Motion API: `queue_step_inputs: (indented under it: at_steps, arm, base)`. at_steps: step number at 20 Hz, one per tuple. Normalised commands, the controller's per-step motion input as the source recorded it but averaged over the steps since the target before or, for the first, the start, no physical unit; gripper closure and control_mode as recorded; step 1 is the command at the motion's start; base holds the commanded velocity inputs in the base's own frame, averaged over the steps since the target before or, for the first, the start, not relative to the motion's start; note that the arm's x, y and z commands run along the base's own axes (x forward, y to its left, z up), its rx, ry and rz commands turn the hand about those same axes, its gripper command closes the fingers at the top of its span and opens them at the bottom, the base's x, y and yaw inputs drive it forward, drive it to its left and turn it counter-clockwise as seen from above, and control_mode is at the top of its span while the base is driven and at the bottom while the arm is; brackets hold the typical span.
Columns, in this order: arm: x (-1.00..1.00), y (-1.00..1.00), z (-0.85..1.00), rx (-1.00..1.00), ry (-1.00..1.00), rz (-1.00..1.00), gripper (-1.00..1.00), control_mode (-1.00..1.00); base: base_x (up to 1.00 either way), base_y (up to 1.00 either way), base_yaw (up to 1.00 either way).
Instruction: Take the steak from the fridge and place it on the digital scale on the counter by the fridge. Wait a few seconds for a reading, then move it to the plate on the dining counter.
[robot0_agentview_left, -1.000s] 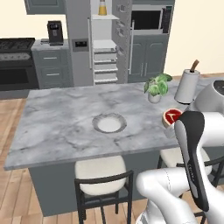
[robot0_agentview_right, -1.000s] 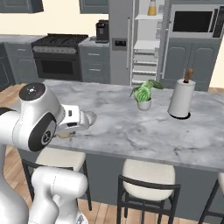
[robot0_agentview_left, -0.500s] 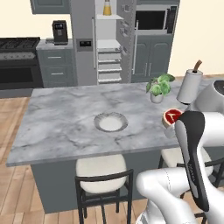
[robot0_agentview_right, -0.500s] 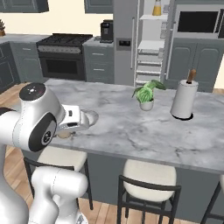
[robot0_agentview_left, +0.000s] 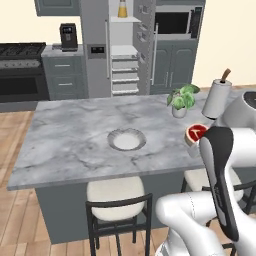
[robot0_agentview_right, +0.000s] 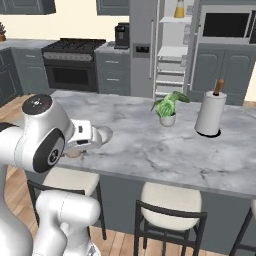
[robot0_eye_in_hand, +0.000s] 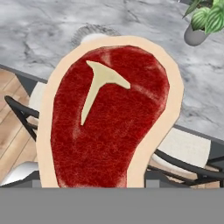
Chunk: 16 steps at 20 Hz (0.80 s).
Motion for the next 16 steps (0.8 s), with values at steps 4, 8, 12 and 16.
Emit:
queue_step_inputs:
  at_steps: [4,8,12,16]
  arm:
    - [0.88,0.34,0.00,0.00,0.10,0.05,1.00,-1.00]
    - [1.00,0.26,0.00,0.00,0.15,0.14,1.00,-1.00]
    - [1.00,0.16,-0.07,0.00,0.17,0.16,1.00,-1.00]
    - [1.00,0.14,-0.54,0.00,0.13,0.11,1.00,-1.00]
  base:
    - [0.00,0.00,0.00]
    - [0.00,0.00,0.00]
    - [0.00,0.00,0.00]
    - [0.00,0.00,0.00]
